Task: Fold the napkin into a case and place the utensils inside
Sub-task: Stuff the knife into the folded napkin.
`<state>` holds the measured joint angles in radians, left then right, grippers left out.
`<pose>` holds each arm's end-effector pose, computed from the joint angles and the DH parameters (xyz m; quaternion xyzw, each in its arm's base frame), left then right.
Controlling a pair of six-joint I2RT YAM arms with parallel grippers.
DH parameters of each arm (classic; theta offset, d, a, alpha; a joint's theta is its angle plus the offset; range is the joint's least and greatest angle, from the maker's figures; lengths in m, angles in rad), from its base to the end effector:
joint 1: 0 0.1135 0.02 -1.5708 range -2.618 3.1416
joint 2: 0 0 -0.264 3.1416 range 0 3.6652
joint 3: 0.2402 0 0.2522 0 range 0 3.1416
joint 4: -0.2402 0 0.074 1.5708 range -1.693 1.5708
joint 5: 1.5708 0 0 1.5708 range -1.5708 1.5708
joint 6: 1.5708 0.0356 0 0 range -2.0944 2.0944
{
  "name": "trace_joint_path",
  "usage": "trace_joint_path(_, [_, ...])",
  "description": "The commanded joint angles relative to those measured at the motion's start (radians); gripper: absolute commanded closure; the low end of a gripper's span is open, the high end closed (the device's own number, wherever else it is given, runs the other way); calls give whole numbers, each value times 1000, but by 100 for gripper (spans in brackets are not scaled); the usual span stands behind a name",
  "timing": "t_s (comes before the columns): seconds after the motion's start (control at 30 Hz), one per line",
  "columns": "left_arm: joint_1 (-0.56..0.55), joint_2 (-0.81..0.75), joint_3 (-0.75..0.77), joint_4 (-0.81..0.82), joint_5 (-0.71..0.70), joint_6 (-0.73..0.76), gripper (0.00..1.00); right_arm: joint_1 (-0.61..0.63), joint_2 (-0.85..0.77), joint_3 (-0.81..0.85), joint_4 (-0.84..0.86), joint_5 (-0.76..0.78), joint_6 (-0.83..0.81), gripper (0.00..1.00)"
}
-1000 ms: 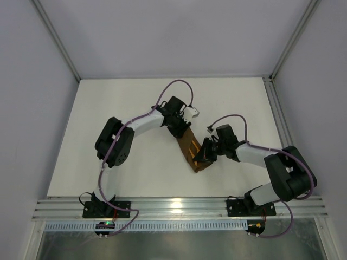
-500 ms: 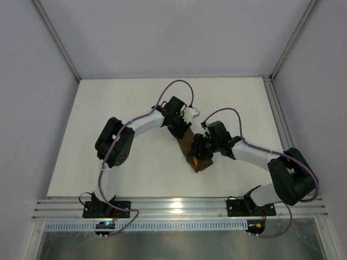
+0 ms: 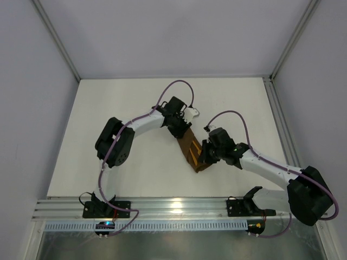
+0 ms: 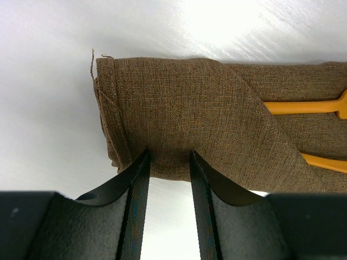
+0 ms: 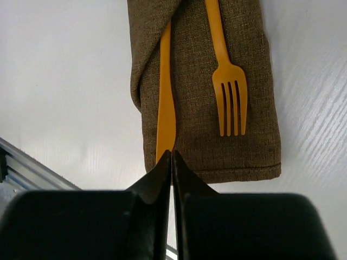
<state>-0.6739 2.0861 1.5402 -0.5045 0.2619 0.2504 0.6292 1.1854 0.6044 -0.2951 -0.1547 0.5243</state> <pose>0.3416 -0.2846 0.1733 0.4573 0.8426 -0.1770 0.2229 0.1814 0.1388 0.1900 -0.0754 0.9348 0.2460 0.2449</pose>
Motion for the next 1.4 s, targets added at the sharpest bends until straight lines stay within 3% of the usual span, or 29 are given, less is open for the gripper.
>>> trace_joint_path(0.0, [-6,-29,-14,9,8,12,63,21,52,31,66,23,-47,97])
trace_joint_path(0.47, [-6,-21,1,-9,2,6,63,89,158,-133,171,78,34,97])
trace_joint_path(0.73, [-6,-46,6,-22,-1,3,59,89,103,-115,123,139,-4,97])
trace_joint_path(0.87, [-6,-57,18,-32,-6,9,57,90,34,-23,18,152,-35,96])
trace_joint_path(1.13, [-6,-74,49,-46,-21,20,56,92,-64,139,-229,359,-60,82])
trace_joint_path(1.27, [-6,-81,49,-54,-23,24,55,81,-73,184,-243,435,-95,73])
trace_joint_path(1.37, [-6,-103,54,-65,-16,27,49,5,-70,201,-204,405,-148,57])
